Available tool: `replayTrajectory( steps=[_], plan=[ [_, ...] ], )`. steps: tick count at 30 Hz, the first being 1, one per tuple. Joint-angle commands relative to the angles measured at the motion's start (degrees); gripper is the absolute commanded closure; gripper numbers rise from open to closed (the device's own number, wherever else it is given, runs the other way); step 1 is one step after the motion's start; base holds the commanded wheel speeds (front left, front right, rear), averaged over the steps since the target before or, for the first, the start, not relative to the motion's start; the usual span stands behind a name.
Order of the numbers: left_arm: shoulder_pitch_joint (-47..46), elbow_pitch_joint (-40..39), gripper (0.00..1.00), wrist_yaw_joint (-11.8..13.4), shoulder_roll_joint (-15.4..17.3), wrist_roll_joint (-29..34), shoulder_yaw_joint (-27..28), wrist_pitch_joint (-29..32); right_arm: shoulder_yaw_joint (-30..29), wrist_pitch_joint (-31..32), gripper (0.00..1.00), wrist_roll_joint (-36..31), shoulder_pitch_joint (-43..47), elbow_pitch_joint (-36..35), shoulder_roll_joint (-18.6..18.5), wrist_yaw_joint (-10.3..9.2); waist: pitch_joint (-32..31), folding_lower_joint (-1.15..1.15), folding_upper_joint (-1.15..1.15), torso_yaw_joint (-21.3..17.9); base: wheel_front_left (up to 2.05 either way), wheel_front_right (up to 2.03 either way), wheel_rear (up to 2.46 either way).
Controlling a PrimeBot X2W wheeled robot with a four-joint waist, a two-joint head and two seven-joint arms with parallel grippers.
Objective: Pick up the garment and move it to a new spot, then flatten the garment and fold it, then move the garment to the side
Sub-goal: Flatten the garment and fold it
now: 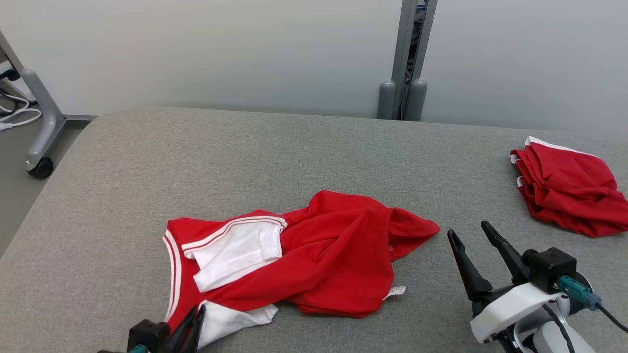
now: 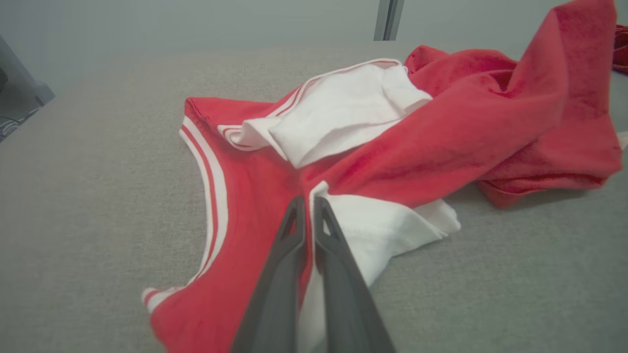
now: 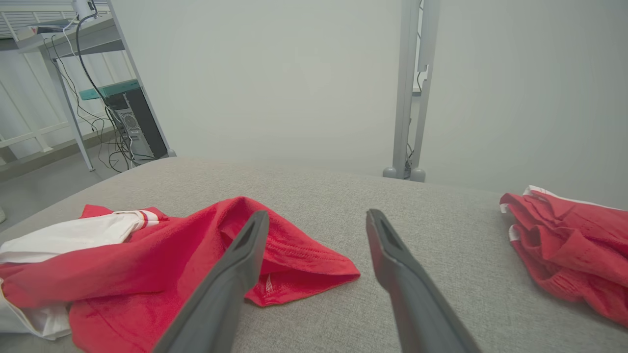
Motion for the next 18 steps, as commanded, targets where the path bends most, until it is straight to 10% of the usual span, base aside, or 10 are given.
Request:
replayTrajectory(
  steps=[1, 3, 5, 6, 18],
  plan=[
    [1.0, 0.3, 1.0, -0.6, -0.1, -0.7, -0.3, 0.4, 0.0, 0.0, 0.0, -0.1, 0.5, 0.0, -0.2, -0.01, -0.1, 0.0, 0.0, 0.0, 0.0, 0.0, 0.0],
    [0.8, 0.4, 0.96, -1.1, 0.2, -1.2, -0.4, 0.4, 0.1, 0.0, 0.0, 0.1, 0.5, 0.1, -0.3, -0.01, -0.1, 0.0, 0.0, 0.1, 0.0, 0.0, 0.0],
    [1.1, 0.5, 0.19, -1.1, -0.1, -1.7, -0.5, 0.4, 0.0, 0.0, 0.0, 0.2, 0.5, 0.1, -0.4, -0.01, -0.1, 0.0, 0.0, 0.1, 0.0, 0.0, 0.0],
    [1.2, 0.4, 0.0, -1.0, -0.2, -1.7, -0.3, 0.3, -0.1, 0.0, 0.0, 0.2, 0.5, 0.1, -0.4, -0.01, -0.1, 0.0, 0.0, 0.1, 0.0, 0.0, 0.0],
    [3.5, -9.2, 0.0, -0.1, 0.3, -2.7, 2.7, -0.3, -0.5, 0.0, 0.0, 0.0, 0.5, 0.0, -0.5, -0.01, 0.2, 0.0, 0.0, 0.3, 0.0, 0.0, 0.0]
  ],
)
